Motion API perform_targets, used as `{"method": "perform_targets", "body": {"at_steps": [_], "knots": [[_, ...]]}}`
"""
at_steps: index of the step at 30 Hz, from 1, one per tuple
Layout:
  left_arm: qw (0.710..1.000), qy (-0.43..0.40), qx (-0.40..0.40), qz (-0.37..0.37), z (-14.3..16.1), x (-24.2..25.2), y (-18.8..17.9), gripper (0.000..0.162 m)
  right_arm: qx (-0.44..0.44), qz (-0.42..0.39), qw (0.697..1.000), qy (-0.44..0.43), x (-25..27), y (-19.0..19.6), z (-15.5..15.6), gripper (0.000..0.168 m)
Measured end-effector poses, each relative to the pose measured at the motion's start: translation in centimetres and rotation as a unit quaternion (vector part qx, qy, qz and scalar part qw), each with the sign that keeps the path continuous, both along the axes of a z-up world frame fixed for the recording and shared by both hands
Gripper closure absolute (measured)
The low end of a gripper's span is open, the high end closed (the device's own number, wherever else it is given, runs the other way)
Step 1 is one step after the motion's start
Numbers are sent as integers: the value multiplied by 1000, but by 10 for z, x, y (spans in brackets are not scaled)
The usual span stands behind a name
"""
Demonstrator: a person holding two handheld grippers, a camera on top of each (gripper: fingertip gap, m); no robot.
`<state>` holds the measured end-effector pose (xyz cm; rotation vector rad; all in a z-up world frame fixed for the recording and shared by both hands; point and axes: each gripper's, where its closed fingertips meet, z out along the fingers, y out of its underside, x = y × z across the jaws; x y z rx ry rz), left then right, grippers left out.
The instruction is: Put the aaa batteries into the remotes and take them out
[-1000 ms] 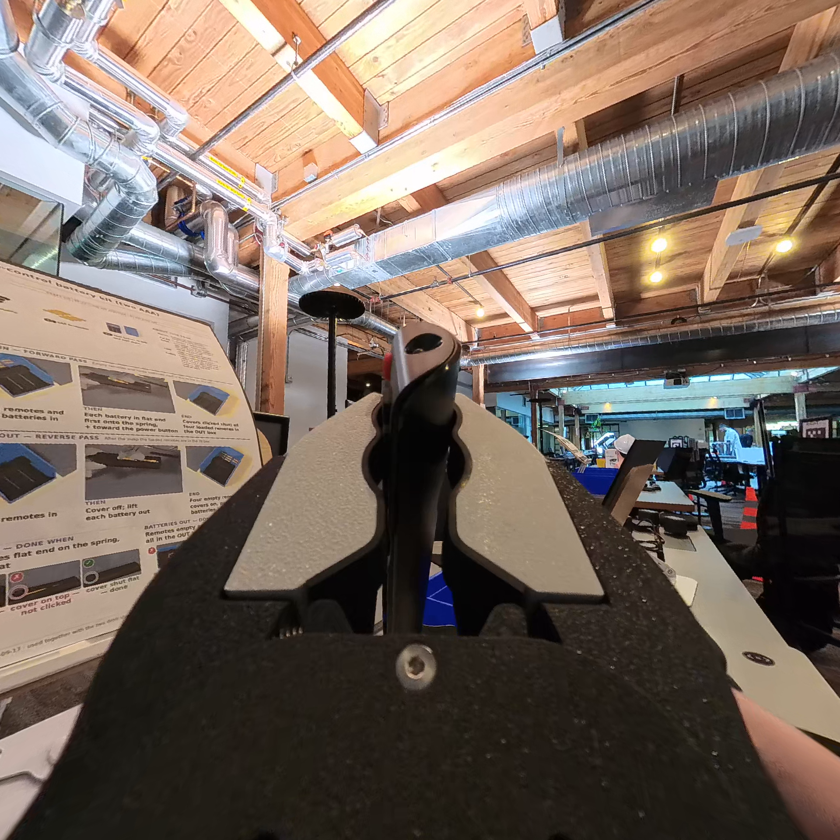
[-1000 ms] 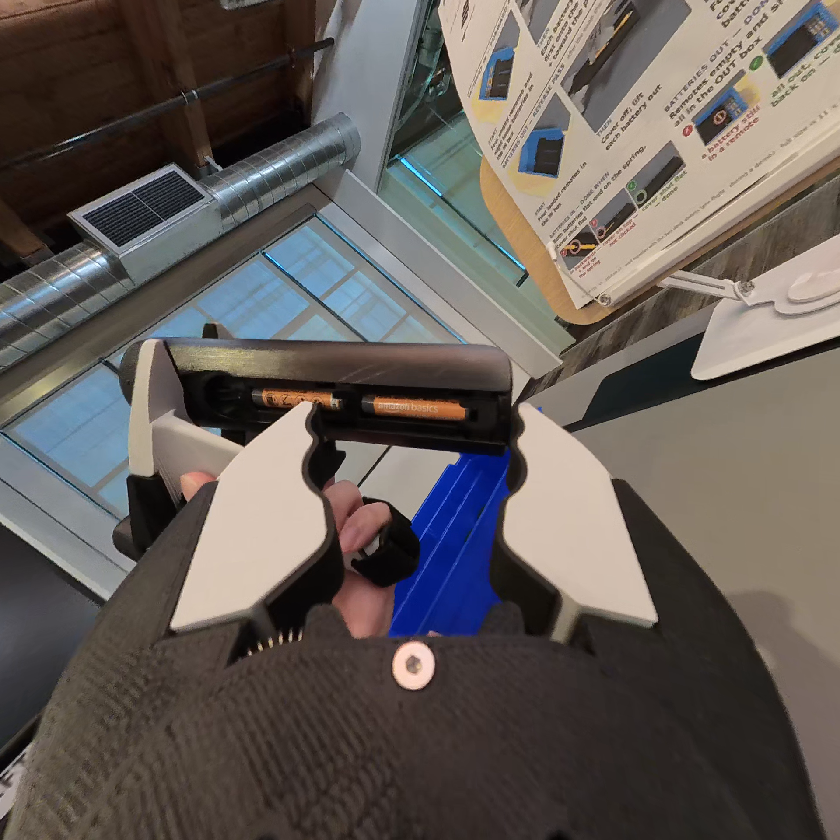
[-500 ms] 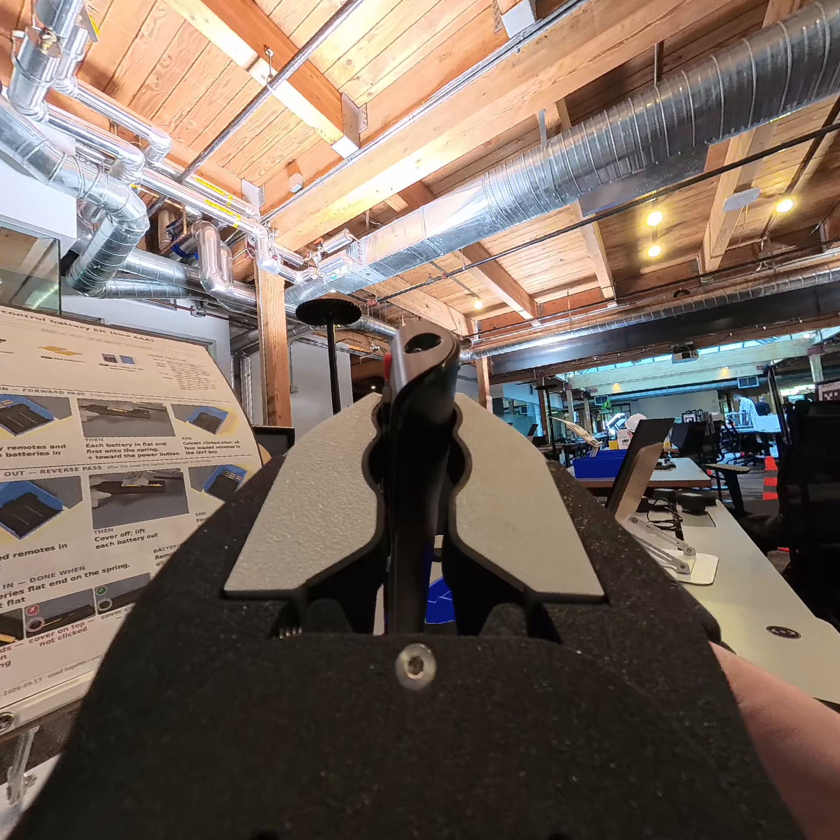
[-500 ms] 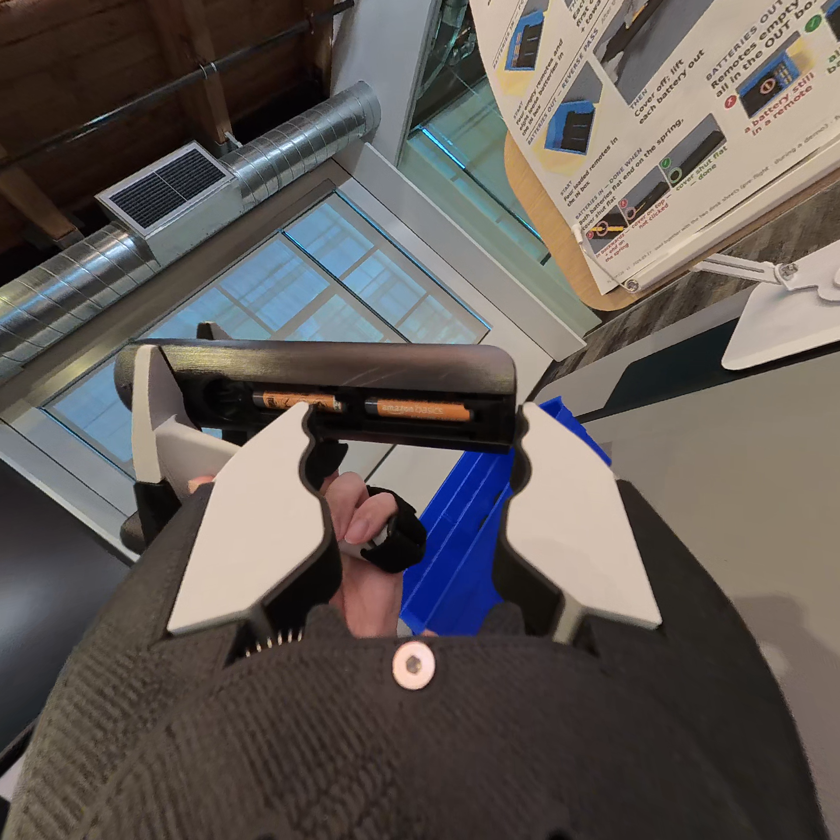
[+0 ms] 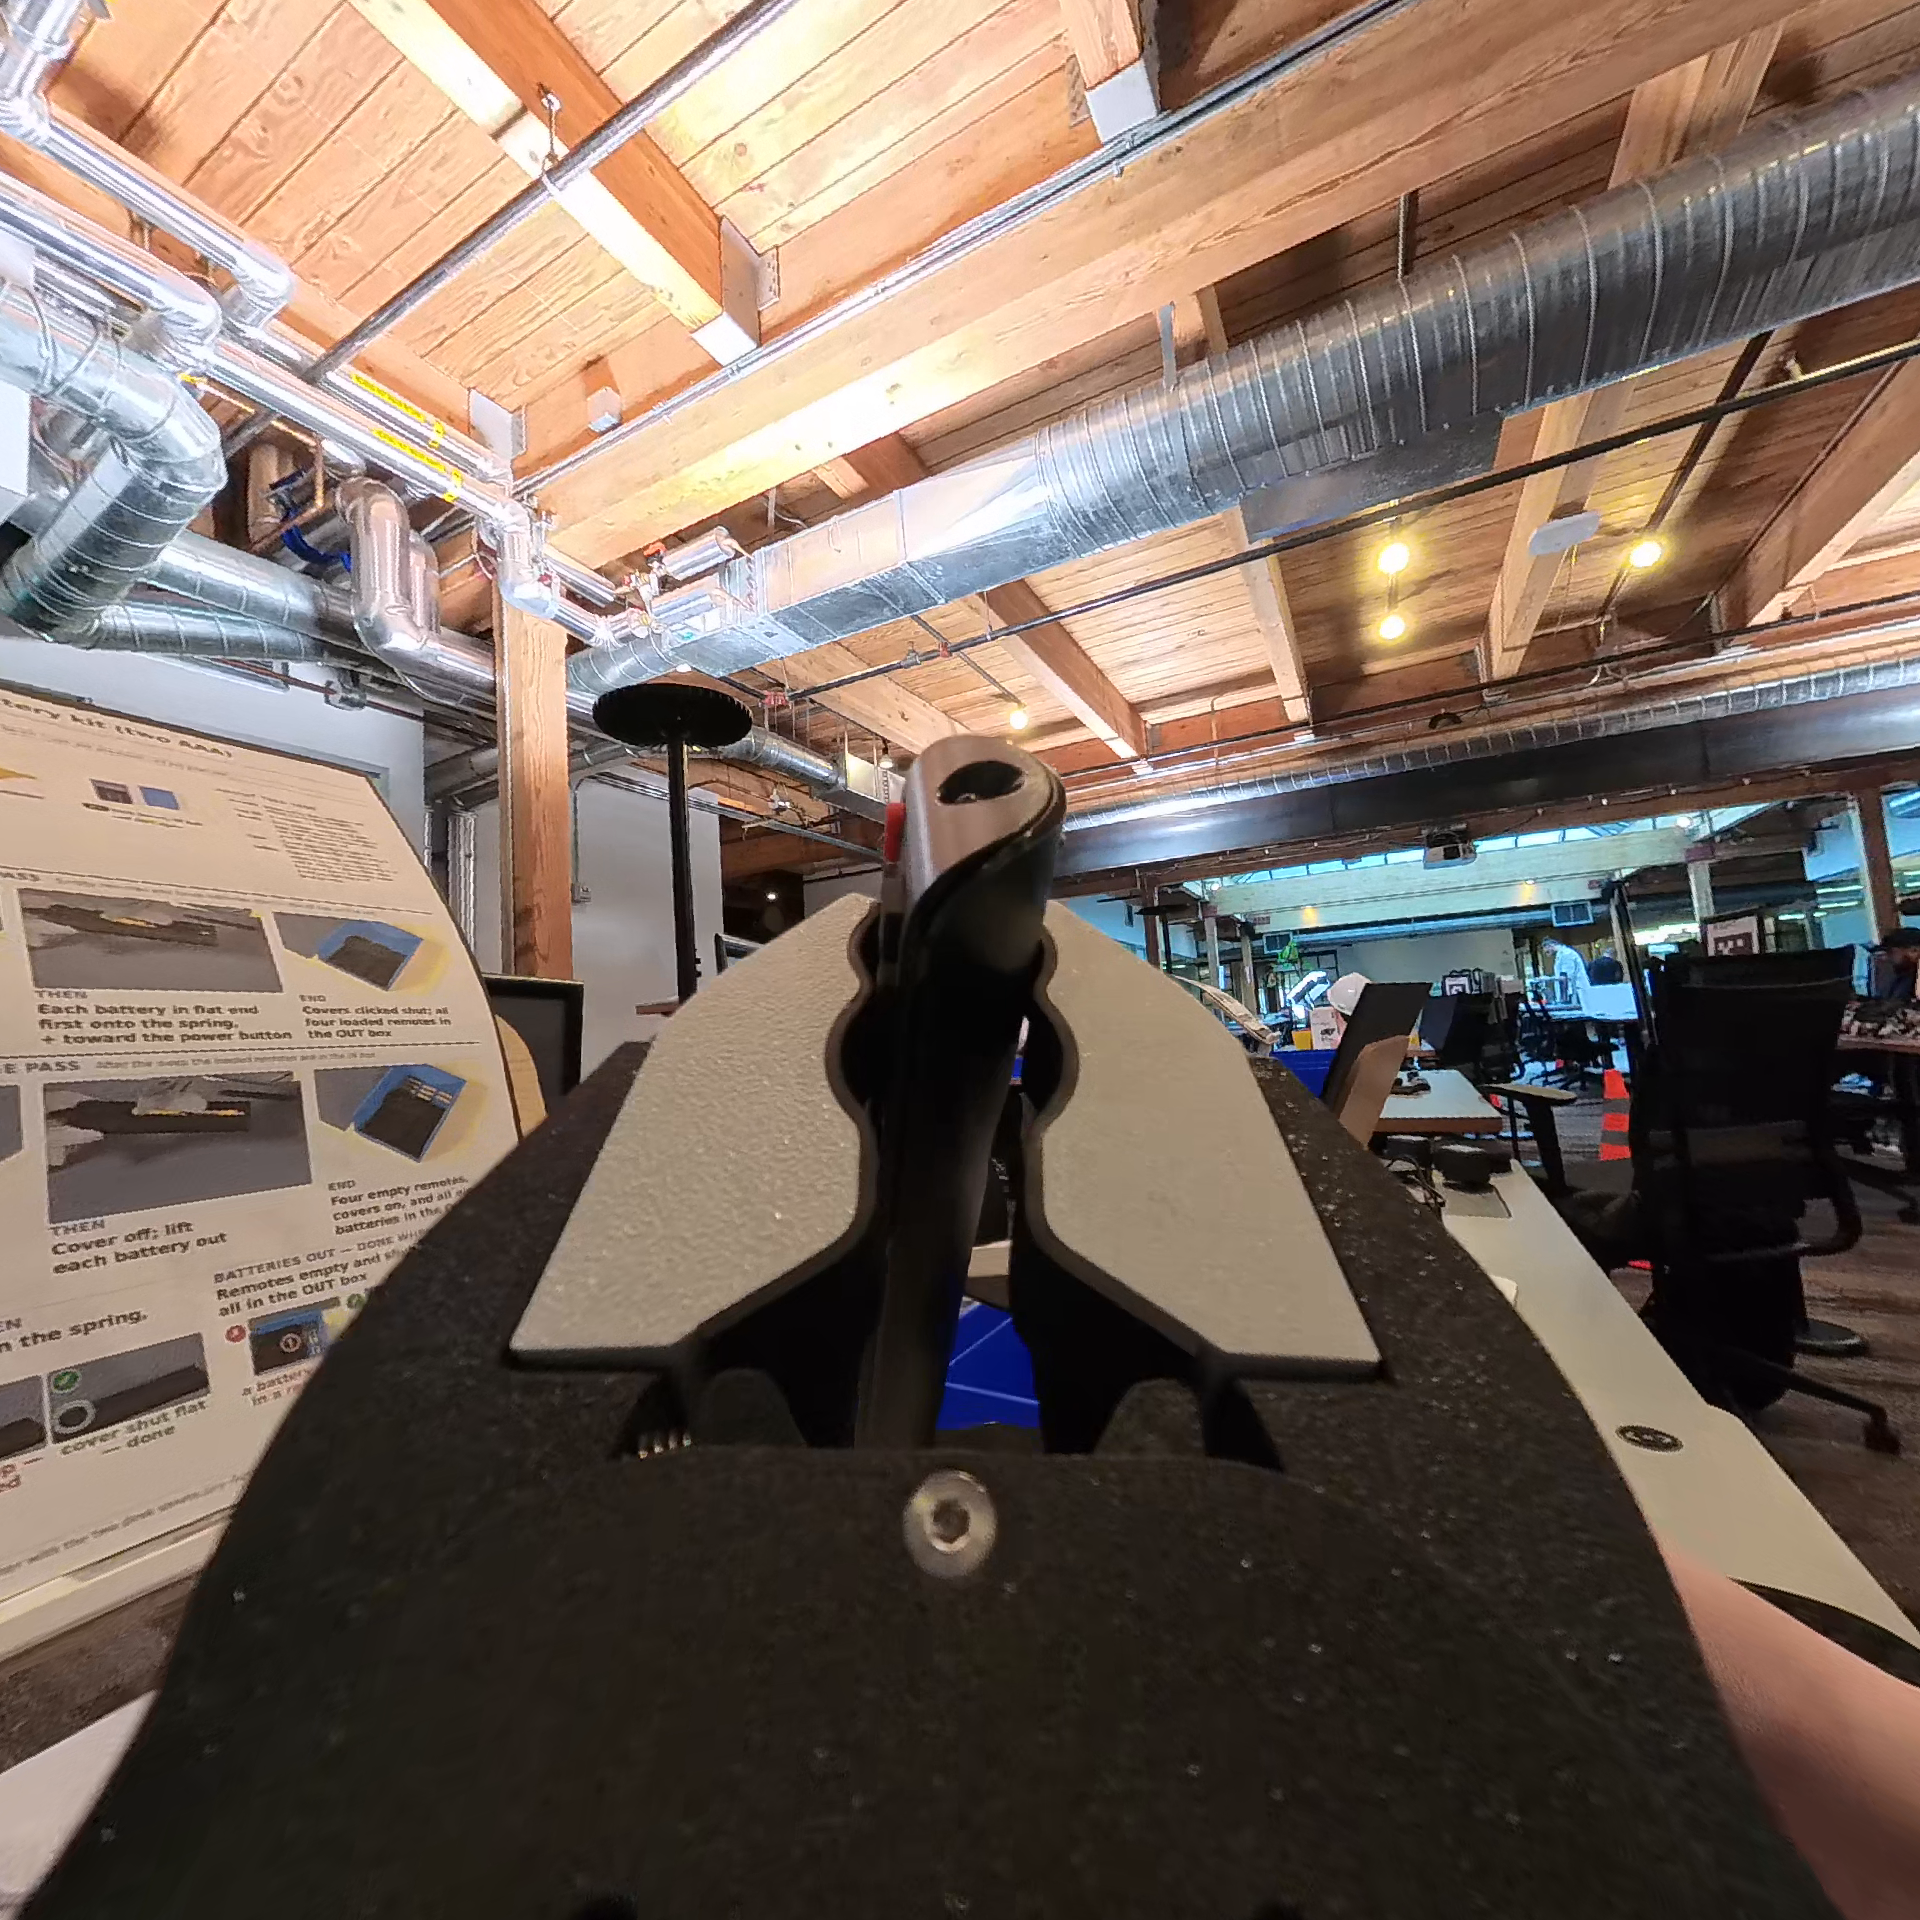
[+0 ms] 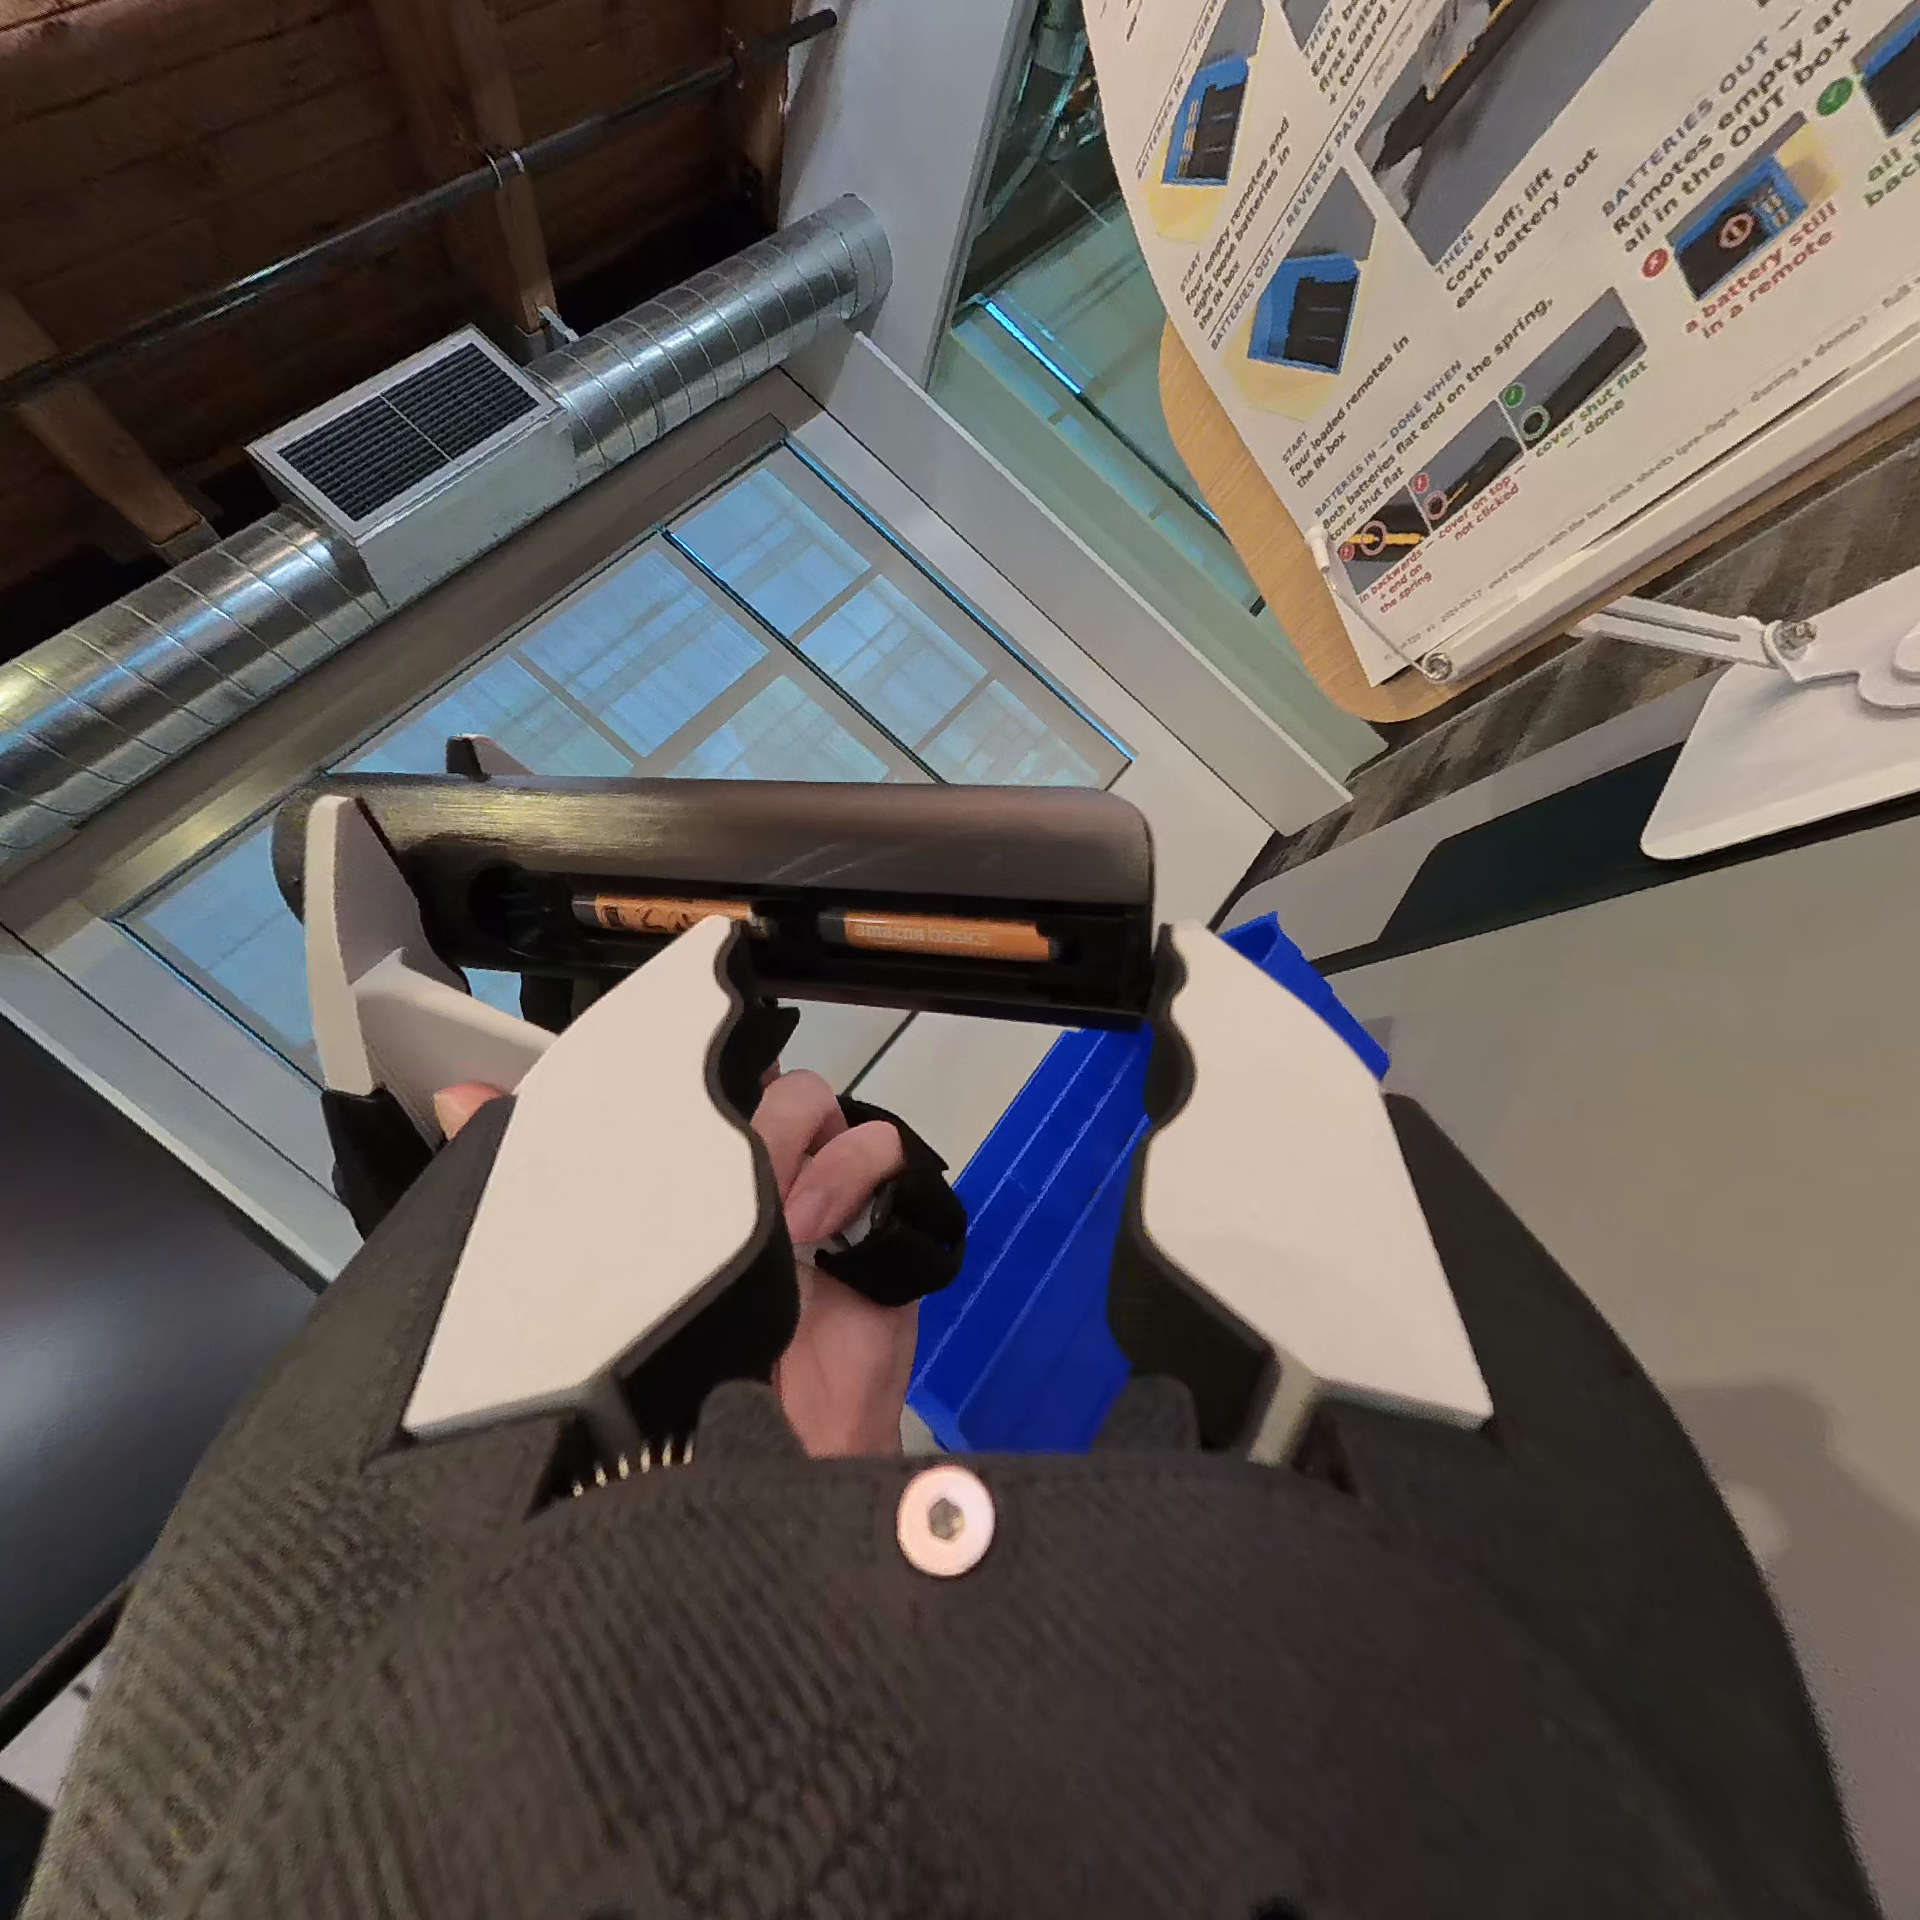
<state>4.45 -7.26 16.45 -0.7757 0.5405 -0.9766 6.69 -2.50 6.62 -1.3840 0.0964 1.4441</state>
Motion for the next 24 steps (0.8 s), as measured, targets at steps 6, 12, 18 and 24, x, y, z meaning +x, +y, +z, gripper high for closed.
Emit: {"method": "perform_targets", "body": {"at_steps": [6, 12, 18, 24], "knots": [[1000, -2, -3, -6, -1, 1, 0, 138, 2, 3, 1000, -3, 2, 0, -1, 97], [1000, -2, -3, -5, 0, 1, 0, 138, 5, 10, 1000, 11, 5, 1, -1, 101], [1000, 3, -3, -2, 0, 1, 1, 138, 5, 9, 1000, 10, 5, 1, -3, 105], [1000, -2, -10, -2, -2, 1, 4, 138, 1, 8, 1000, 23, 4, 3, -5, 103]]}}
